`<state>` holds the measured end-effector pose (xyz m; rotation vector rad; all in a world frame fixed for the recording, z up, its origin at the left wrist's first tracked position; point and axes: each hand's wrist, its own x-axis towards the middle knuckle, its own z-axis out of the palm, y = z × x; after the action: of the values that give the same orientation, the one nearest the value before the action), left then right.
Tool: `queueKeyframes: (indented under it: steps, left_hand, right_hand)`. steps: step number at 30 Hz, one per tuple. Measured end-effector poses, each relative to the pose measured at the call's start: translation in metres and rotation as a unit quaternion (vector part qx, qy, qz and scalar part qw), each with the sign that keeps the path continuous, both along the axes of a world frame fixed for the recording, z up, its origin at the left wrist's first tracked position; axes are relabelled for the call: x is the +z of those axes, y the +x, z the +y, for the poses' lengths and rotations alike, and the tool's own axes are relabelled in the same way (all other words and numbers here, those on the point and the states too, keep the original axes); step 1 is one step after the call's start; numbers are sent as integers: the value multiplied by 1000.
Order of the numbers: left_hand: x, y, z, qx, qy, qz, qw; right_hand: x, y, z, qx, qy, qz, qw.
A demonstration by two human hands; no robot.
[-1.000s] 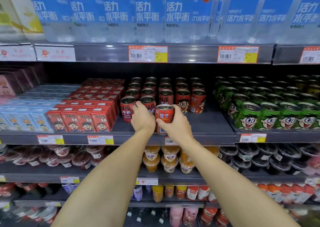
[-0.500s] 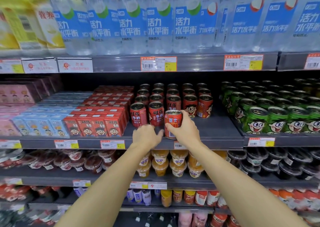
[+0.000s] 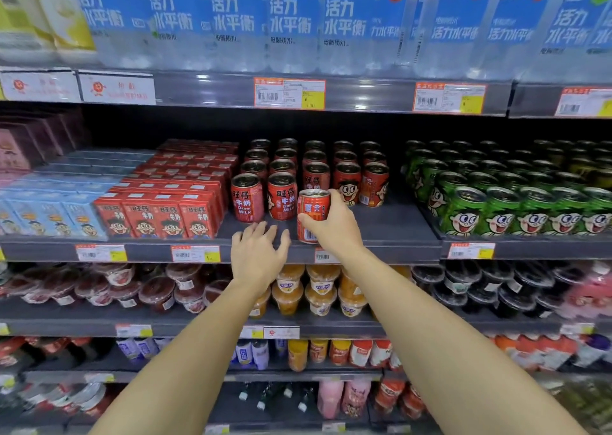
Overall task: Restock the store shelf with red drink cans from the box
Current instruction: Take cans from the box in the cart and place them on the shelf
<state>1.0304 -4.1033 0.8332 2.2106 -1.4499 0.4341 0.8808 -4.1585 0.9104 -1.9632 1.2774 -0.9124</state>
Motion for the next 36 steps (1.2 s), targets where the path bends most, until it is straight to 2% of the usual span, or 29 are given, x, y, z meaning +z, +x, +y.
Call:
queueKeyframes:
  steps: [6,10,25,32,36]
  left_hand:
    - [-4,2,1,-5,-27,-35,999]
    - [-9,6,0,-10,-46,-70,996]
    - [-21,8,-10,-9,-151,-53,987]
    - [-22,9,-10,-8,-163,-63,984]
    - [-19,8,-7,-9,-137,-52,989]
  right_hand:
    - [-1,0,-10,-7,-13,30,999]
    - [-2,4,-20,-22,-21,15,999]
    - [-26,24,-54,-67,0,-92,993]
    - [-31,28,-60,-53,-29,-85,995]
    - [-27,29,-61,-51,-20,-78,995]
